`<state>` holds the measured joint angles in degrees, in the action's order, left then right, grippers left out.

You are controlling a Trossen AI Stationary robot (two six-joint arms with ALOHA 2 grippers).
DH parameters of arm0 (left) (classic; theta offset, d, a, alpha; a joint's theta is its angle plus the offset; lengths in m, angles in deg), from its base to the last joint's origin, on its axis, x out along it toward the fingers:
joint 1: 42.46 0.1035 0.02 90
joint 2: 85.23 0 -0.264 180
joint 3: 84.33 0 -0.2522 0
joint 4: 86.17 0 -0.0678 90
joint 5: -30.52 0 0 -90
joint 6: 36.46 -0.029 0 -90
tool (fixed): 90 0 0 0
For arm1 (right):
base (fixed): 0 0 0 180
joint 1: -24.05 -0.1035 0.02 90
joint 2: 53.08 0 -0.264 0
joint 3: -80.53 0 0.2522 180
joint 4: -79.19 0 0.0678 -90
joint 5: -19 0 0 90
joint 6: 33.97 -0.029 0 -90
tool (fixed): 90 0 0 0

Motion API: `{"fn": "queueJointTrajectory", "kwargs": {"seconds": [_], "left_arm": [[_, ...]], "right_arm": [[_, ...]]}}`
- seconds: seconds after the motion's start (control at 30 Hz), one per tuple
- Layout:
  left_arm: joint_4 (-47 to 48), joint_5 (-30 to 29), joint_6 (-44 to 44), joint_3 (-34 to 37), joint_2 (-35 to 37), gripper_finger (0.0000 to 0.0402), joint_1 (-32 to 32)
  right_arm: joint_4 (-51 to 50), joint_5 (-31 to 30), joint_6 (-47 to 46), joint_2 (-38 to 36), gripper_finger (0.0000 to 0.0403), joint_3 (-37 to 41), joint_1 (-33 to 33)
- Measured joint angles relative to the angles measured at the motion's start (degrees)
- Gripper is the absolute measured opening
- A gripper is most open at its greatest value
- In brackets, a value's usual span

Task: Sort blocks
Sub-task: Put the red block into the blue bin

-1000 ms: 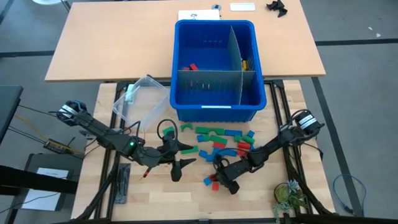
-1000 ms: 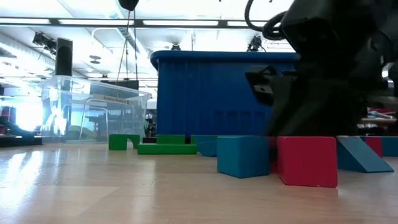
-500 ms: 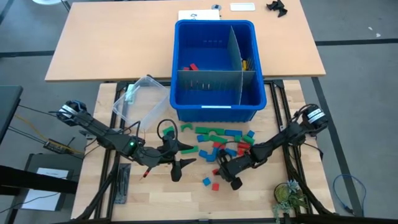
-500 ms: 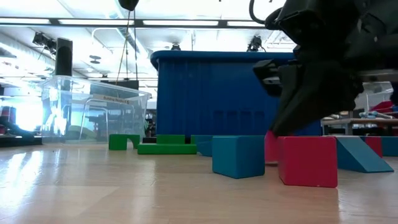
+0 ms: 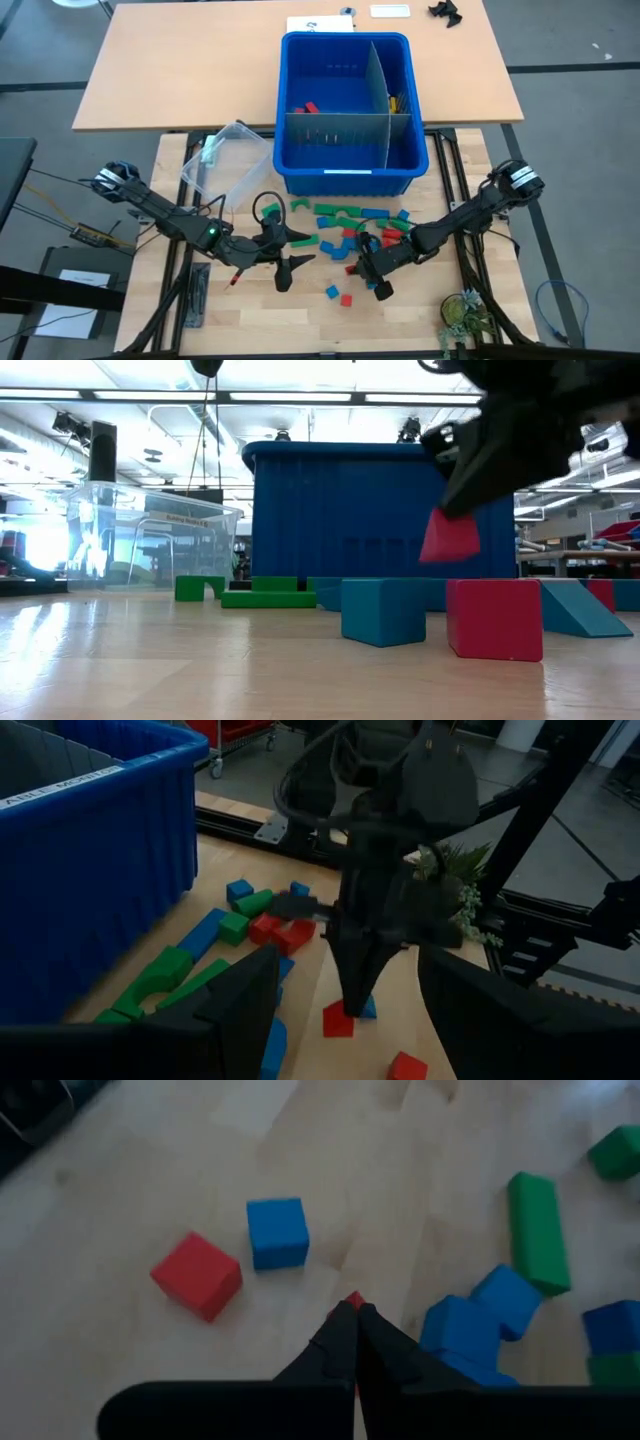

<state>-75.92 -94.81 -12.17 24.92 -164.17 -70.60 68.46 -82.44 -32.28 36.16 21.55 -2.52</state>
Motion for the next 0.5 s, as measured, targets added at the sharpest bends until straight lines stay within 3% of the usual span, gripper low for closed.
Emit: {"fn": "queueJointTrajectory", "kwargs": {"seconds": [0.3, 0.5], "left_arm": [[0.0, 0.0, 0.0, 0.0, 0.0, 0.0248, 0.0], [0.0, 0.0, 0.0, 0.0, 0.0, 0.0248, 0.0]], "right_arm": [[-0.4, -2.5, -3.7, -10.2, 0.0001, -0.2, 0.6], [-1.6, -4.2, -5.1, -15.5, 0.0001, -4.2, 3.3]]}}
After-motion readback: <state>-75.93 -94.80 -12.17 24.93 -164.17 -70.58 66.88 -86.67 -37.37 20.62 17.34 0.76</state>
